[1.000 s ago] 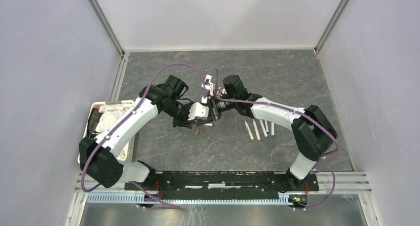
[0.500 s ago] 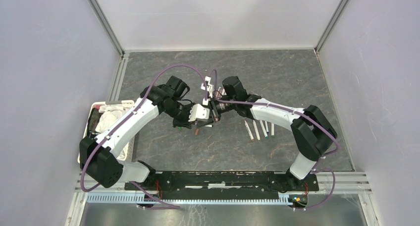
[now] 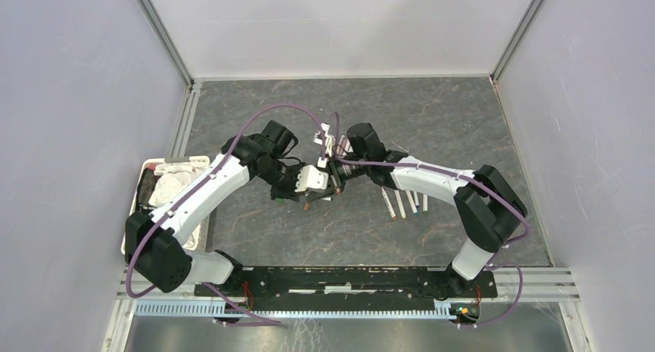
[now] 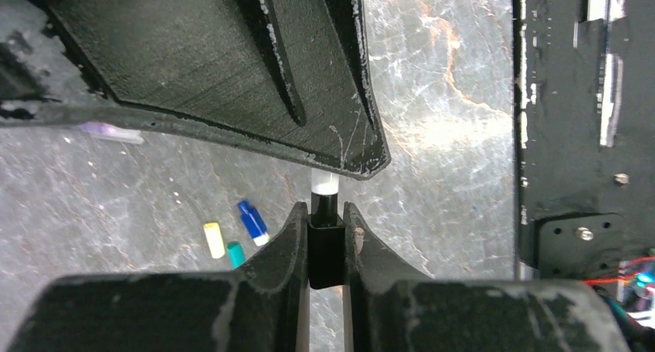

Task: Open the pen caps
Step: Open the pen cap from the pen, then place the pen cap at the center of the board.

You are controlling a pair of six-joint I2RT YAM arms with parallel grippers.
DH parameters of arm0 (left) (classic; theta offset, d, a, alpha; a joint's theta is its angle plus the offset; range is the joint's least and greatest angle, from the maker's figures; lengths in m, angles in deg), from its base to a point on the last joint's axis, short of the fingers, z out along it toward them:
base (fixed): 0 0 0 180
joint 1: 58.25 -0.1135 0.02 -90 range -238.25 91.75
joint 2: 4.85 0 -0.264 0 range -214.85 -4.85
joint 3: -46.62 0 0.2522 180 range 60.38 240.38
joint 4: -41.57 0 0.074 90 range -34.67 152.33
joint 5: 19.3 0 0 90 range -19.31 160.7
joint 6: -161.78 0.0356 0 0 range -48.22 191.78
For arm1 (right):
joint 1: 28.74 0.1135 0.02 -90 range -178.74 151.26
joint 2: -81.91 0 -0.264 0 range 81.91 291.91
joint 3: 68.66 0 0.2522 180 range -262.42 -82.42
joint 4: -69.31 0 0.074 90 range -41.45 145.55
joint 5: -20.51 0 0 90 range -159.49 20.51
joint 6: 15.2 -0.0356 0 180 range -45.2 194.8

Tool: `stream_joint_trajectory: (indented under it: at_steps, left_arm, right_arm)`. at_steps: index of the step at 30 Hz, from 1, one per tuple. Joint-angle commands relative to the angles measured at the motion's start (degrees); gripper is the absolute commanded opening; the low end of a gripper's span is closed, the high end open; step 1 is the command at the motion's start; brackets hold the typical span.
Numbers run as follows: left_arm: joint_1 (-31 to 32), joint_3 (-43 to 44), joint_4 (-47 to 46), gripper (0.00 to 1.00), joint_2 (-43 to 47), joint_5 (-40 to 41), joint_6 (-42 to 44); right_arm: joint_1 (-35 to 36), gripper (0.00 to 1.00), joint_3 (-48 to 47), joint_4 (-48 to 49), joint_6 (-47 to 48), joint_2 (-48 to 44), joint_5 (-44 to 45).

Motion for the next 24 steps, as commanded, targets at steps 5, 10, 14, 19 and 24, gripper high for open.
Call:
stream_joint_trajectory:
  at_steps: [5, 10, 14, 19, 24]
  left_arm:
    - [-5.38, -0.17, -4.03, 0.02, 0.15, 12.83, 9.54]
    - [-11.27, 1.89, -3.52, 0.02, -2.71, 13.78, 13.54]
    - [-12.03, 0.15, -6.21, 0.02, -3.23, 9.98, 10.83]
    - [-11.55, -5.32, -15.06, 0.07, -4.95, 1.20, -0.96]
    - [-10.03, -10.78, -25.41, 0.11, -7.72, 1.54, -7.39]
  right_arm:
    - [-3.84, 0.00, 6.40, -17.60, 13.45, -6.87, 3.52]
    - [-5.88, 0.00, 10.57, -20.51, 16.13, -10.86, 6.31]
    - [-8.25, 0.00, 11.05, -22.54, 17.35, -13.81, 11.19]
    - [-10.87, 0.00, 12.17, -23.86, 16.07, -20.53, 29.46]
    - [-12.60, 0.00, 16.66, -24.00, 13.65, -28.40, 46.75]
